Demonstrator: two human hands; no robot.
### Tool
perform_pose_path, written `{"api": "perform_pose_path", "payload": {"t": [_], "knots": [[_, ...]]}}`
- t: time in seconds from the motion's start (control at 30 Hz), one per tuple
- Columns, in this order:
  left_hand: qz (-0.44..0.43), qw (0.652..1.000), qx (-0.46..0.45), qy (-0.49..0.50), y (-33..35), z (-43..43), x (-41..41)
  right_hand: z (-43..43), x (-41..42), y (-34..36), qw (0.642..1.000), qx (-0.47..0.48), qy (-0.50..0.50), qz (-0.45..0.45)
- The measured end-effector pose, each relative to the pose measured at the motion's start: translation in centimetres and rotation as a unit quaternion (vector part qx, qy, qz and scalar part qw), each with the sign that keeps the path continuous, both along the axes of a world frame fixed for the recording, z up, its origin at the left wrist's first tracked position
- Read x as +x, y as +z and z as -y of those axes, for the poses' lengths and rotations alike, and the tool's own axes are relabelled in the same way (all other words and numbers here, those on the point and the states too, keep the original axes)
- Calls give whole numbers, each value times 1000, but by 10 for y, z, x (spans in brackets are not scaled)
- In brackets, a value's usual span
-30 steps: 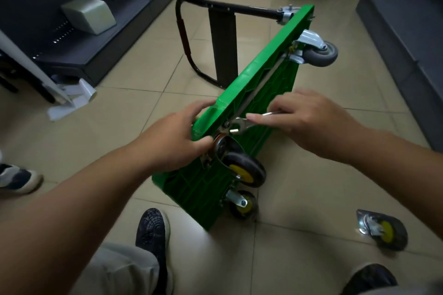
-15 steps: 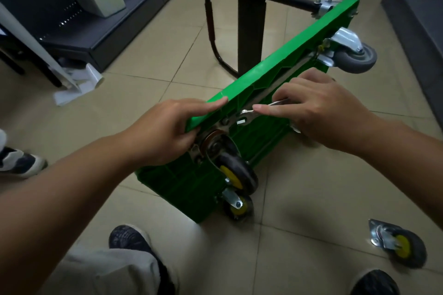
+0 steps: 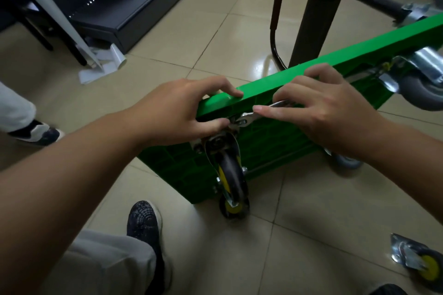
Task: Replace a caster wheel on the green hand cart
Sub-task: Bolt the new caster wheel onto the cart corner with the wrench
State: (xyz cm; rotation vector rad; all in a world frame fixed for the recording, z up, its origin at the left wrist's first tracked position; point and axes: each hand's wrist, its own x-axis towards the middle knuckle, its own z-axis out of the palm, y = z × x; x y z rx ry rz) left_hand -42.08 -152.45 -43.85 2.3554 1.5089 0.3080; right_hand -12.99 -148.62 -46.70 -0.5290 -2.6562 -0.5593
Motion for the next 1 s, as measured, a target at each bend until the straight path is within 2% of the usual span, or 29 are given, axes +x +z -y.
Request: {"api": "perform_pose_path", "payload": {"t": [0.2, 0.47, 0.57, 0.83, 1.0], "knots": [[21, 999, 23, 10, -4, 3, 8, 1, -8, 6, 1000, 25, -6, 7], [14, 998, 54, 13, -8, 0, 9, 6, -33, 19, 988, 106, 13, 109], [7, 998, 54, 6, -8, 0, 9, -1, -20, 33, 983, 85, 14, 164], [1, 999, 54, 9, -7, 1, 11, -3, -21, 44, 986, 84, 13, 141], [6, 999, 49, 8, -7, 1, 9, 1, -26, 47, 982, 66, 1, 179]]}}
